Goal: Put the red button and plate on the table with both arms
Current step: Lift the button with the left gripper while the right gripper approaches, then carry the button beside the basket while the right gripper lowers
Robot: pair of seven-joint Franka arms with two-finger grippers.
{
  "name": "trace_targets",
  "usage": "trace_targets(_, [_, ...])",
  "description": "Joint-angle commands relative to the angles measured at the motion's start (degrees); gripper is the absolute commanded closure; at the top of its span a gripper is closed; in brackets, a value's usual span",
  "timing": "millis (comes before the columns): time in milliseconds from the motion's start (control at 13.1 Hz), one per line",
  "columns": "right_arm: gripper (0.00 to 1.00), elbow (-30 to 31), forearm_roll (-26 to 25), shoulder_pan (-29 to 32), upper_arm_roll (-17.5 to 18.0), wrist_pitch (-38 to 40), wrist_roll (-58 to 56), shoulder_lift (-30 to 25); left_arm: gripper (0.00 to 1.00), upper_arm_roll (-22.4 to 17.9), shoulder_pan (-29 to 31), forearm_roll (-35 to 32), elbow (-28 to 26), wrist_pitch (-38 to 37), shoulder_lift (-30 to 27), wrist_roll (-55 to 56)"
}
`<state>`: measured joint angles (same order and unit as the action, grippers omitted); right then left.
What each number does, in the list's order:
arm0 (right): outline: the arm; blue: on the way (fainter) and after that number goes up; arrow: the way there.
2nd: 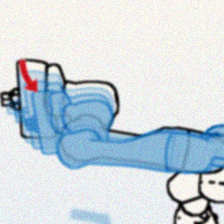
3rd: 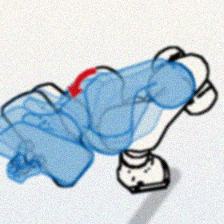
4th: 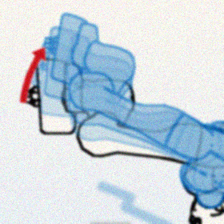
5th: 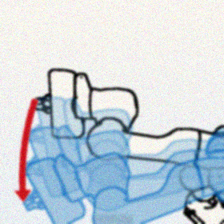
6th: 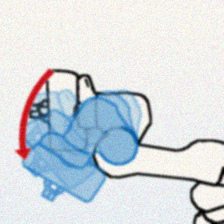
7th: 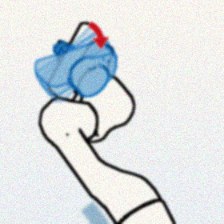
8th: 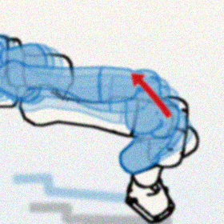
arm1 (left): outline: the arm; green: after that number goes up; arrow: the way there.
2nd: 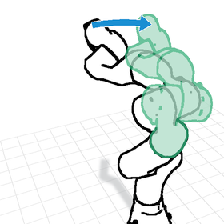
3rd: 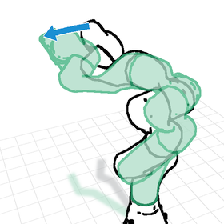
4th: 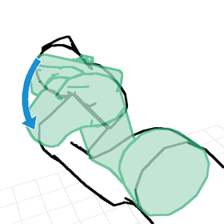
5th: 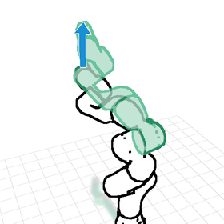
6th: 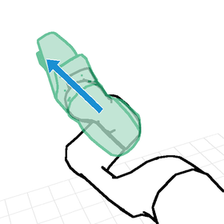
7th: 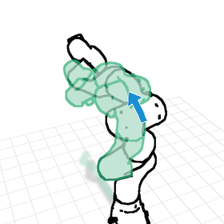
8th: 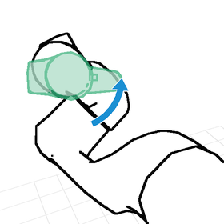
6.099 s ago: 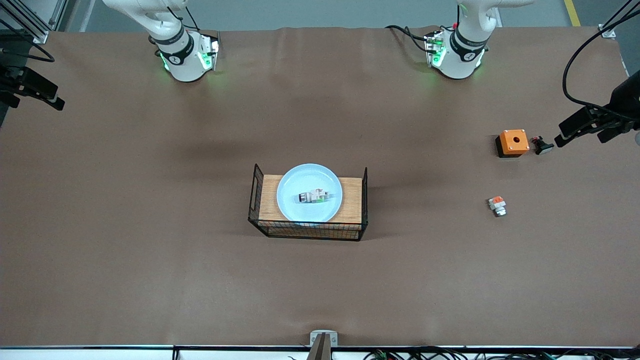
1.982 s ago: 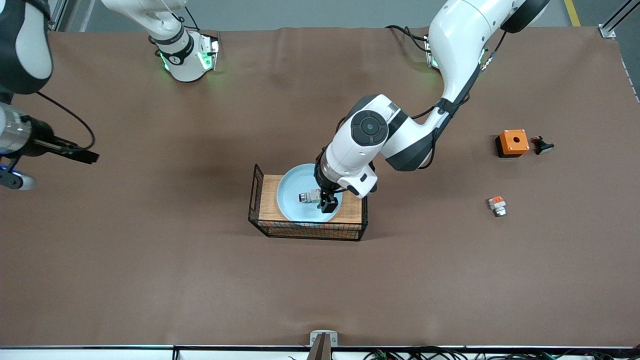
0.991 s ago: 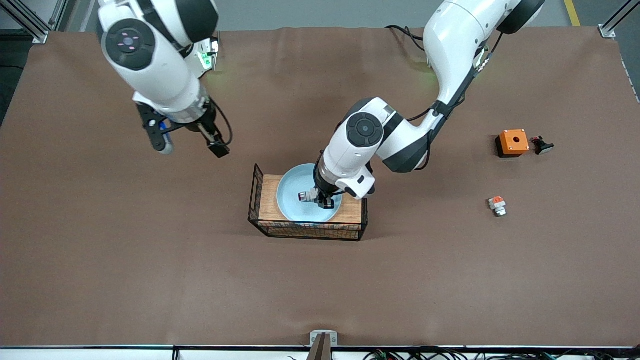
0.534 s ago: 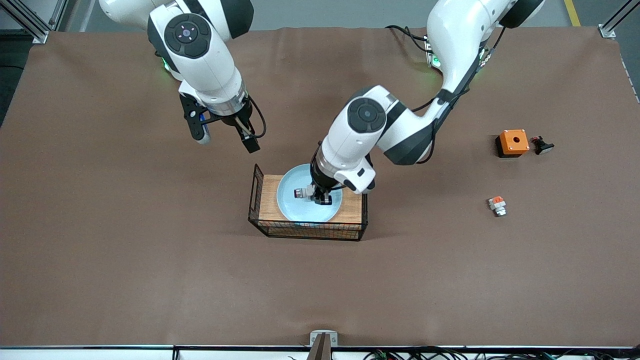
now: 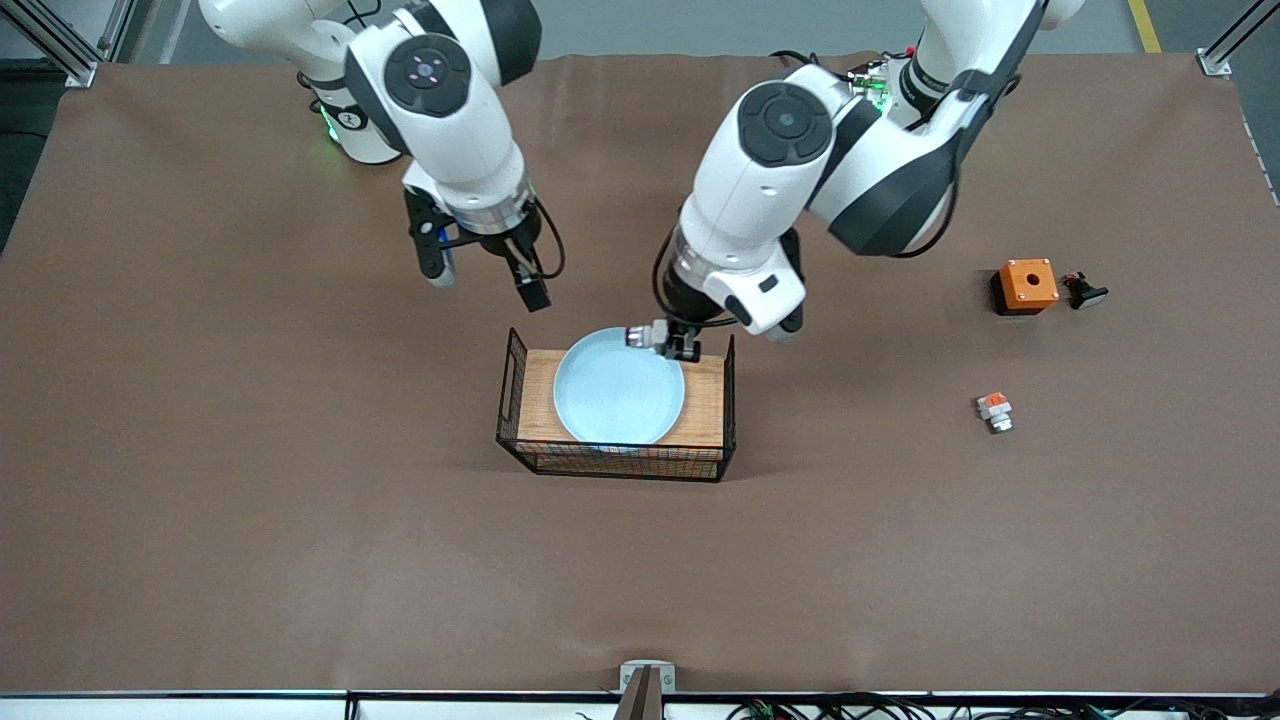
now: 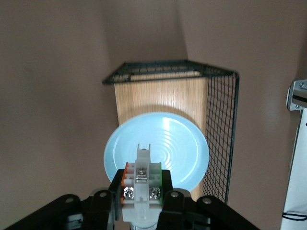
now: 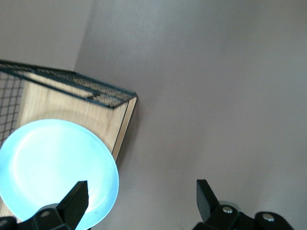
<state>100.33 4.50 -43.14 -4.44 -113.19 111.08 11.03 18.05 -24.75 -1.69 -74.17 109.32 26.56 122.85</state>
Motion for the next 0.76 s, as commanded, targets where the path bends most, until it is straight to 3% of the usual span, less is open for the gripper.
trace_targets(0, [0.02, -1.71, -0.72, -3.08, -0.83, -2.90, 6.50, 4.42, 0.88, 0.23, 4.34, 2.11, -5.79, -3.76, -6.67, -9.26])
trace_targets(381, [0.02, -9.35, -4.32, -5.55, -0.83, -3.79, 13.63, 13.65, 0.87, 0.23, 14.44, 7.21, -15.02, -12.10, -14.94, -35.43])
trace_targets(686, [0.02, -12.79, -4.59, -5.64, -0.92, -3.88, 14.25, 17.97, 0.87, 0.06, 21.57, 7.93, -24.24, -13.52, -21.01, -58.03])
